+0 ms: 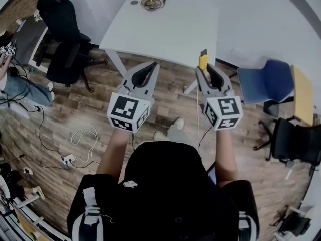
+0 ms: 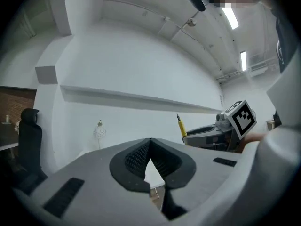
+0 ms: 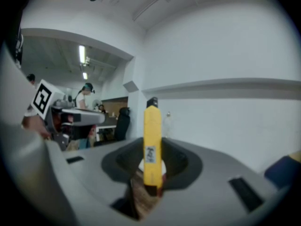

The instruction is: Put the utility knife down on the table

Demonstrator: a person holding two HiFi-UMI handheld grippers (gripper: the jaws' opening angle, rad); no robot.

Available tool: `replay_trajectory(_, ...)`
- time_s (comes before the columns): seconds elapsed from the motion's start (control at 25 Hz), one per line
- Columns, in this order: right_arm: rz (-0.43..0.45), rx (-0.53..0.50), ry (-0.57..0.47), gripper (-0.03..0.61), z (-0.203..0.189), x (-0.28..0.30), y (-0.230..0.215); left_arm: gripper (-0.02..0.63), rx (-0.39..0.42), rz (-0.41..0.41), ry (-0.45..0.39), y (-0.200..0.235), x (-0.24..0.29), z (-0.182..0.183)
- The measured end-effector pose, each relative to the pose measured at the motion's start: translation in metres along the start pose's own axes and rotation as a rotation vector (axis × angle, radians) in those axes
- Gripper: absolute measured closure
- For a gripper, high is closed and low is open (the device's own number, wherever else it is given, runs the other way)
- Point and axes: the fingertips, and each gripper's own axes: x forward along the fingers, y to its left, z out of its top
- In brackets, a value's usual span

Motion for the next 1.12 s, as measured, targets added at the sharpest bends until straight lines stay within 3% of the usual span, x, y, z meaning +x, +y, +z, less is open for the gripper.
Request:
replay_trajectory(0.4, -0.002, 0.032, -0.013, 0.443, -0.005, 0.024, -0.02, 0.598, 0.027, -0.017, 0.023, 0.007, 0.033, -0.003)
replay_trajectory(1.12, 0.038, 0.053, -0.014, 0.443, 0.002, 0.115, -0.118, 0.598, 0.024, 0.007, 0.055, 0.04, 0.16, -0.007)
